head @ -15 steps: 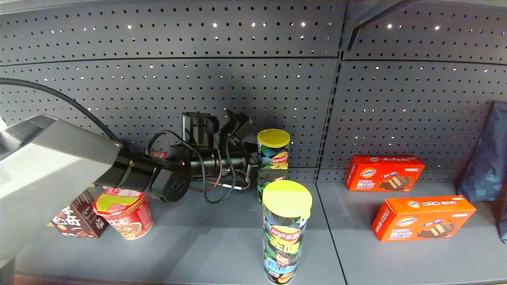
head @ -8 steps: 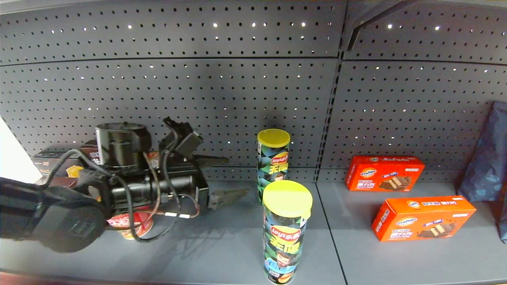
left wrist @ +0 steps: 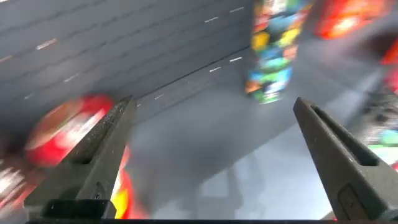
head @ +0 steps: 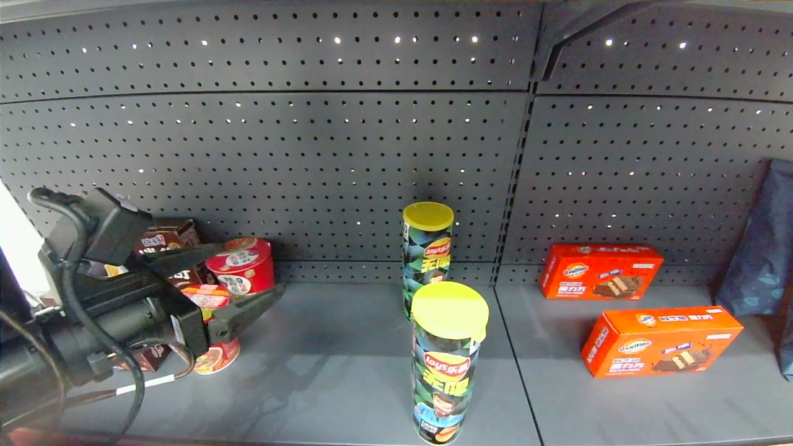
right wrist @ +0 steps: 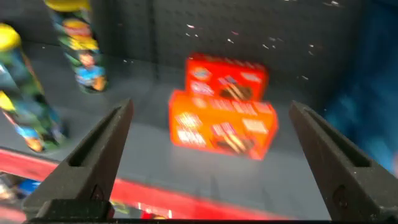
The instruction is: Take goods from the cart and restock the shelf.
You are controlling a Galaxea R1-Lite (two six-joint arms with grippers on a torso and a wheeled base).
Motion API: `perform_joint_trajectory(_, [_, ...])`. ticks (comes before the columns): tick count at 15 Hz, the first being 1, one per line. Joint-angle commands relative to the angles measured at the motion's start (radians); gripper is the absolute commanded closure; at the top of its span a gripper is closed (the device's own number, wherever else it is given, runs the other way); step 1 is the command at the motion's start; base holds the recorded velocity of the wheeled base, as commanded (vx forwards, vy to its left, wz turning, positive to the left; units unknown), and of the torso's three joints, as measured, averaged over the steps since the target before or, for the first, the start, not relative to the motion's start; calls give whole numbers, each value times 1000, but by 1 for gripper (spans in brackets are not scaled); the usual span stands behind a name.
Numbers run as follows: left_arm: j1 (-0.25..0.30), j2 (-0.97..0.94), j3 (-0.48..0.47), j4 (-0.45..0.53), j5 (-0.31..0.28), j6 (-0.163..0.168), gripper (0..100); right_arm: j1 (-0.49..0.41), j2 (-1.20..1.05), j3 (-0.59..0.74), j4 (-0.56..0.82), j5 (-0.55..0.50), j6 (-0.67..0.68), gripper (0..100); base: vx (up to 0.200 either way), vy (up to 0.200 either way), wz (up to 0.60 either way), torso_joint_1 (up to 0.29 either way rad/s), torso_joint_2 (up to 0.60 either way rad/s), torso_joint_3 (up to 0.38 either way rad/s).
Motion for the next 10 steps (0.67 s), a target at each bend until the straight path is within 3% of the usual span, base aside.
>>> perform_joint_trajectory(1, [-43,-92,13,35,75,-1,0,140,346,-95,-59,23,14,0,0,0,0,0,0,0])
perform_joint_trajectory(3, [-68,-121,31,69,219,-2,0,335,410,-31,-81,-51,84,0,0,0,0,0,0,0])
perform_joint_trajectory(5, [-61,-138,67,69,227,-5,0,432,456,46,-148,-106,129,0,0,0,0,0,0,0])
perform_joint_trajectory(7, [-38,-159,130,64,226,-5,0,496,557,164,-331,-146,136,0,0,0,0,0,0,0])
perform_joint_trajectory(10, [-28,-161,128,61,223,-5,0,528,625,168,-345,-143,133,0,0,0,0,0,0,0])
